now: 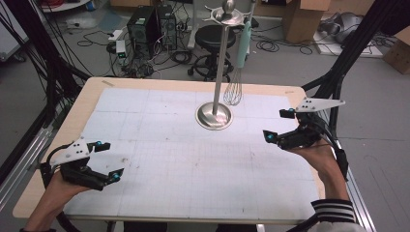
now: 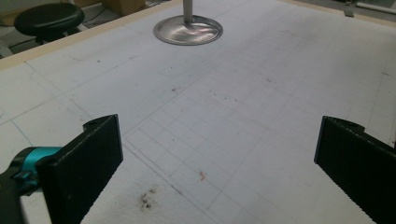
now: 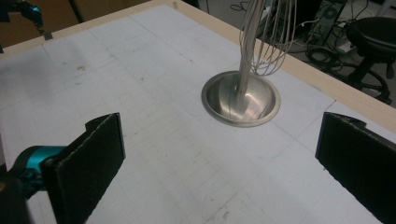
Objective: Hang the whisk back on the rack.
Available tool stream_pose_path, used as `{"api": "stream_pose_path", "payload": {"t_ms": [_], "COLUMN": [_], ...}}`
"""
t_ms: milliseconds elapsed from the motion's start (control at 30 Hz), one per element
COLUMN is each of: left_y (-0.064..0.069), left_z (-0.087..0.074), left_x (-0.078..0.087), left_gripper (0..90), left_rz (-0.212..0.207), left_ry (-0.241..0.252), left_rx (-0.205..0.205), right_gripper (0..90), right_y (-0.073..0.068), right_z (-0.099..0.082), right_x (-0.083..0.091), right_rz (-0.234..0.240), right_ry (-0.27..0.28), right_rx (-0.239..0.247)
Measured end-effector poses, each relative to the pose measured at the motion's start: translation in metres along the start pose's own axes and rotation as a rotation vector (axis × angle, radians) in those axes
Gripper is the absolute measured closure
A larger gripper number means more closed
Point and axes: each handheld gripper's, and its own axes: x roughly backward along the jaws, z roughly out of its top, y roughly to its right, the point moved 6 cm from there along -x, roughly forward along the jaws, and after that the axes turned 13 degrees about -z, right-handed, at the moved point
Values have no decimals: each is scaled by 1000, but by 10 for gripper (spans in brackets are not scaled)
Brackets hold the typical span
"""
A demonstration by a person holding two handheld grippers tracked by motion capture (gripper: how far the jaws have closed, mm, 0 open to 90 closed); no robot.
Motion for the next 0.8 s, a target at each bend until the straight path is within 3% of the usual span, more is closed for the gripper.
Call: {"api": "stream_pose_path", "payload": {"t_ms": [300, 567, 800], "left_y": [0, 0, 0], "left_z": [0, -1, -1], "left_x": [0, 0, 1], "left_gripper": [17, 17, 17], "left_rz": [-2, -3, -1], "left_ry": [6, 7, 7], "left_rx": [-2, 2, 3], "right_gripper": [5, 5, 5], "right_y": [-10, -22, -22], "right_z": [-35, -67, -82], "right_x": [5, 0, -5], "right_rz": [-3, 12, 6], "right_ry": [32, 58, 57], "right_rx": [-15, -59, -75]}}
